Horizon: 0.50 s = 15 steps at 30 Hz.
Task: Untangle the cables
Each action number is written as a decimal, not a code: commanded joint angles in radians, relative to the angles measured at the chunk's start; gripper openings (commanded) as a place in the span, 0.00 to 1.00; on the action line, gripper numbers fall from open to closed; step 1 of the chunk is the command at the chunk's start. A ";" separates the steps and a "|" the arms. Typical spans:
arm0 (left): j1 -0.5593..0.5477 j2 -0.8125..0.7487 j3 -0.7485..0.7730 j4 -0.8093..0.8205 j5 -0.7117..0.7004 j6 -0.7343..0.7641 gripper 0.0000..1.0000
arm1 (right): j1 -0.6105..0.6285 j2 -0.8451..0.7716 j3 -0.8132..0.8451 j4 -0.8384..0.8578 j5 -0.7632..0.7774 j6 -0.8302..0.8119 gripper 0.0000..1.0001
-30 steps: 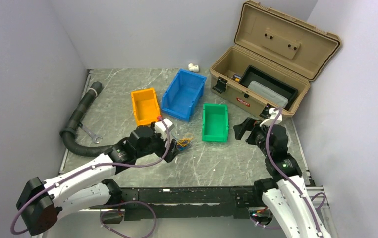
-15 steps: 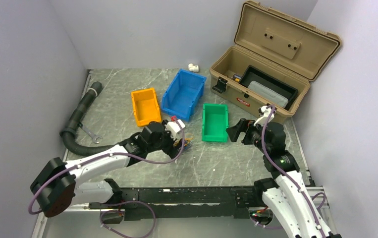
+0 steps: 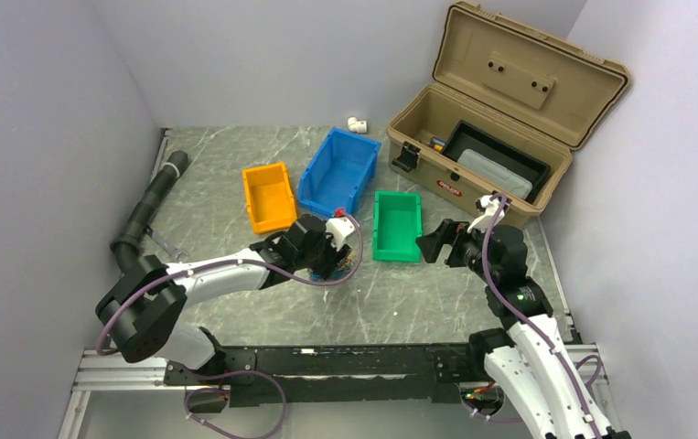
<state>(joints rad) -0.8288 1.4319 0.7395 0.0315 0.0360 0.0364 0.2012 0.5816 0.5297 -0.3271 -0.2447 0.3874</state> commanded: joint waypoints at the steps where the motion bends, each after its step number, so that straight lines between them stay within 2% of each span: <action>1: -0.003 0.027 0.042 0.005 -0.029 0.005 0.56 | 0.003 0.011 -0.008 0.051 -0.034 -0.012 0.98; 6: -0.003 0.080 0.060 -0.012 0.023 0.007 0.58 | 0.013 0.027 -0.016 0.059 -0.031 -0.014 0.96; 7: -0.003 0.087 0.067 -0.021 0.032 0.012 0.55 | 0.016 0.029 -0.018 0.061 -0.030 -0.011 0.96; 8: -0.002 0.091 0.072 -0.028 0.044 0.016 0.43 | 0.018 0.029 -0.019 0.064 -0.030 -0.008 0.97; 10: -0.002 0.085 0.070 -0.030 0.046 0.015 0.04 | 0.021 0.029 -0.022 0.071 -0.029 -0.003 0.97; 11: -0.003 0.073 0.062 -0.029 0.041 0.011 0.00 | 0.023 0.029 -0.022 0.073 -0.028 -0.001 0.97; 15: 0.001 -0.023 -0.002 0.044 0.074 -0.010 0.00 | 0.030 0.044 -0.019 0.089 -0.042 0.010 0.97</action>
<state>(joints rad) -0.8288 1.5089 0.7666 0.0116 0.0593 0.0410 0.2203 0.6163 0.5034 -0.3046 -0.2646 0.3862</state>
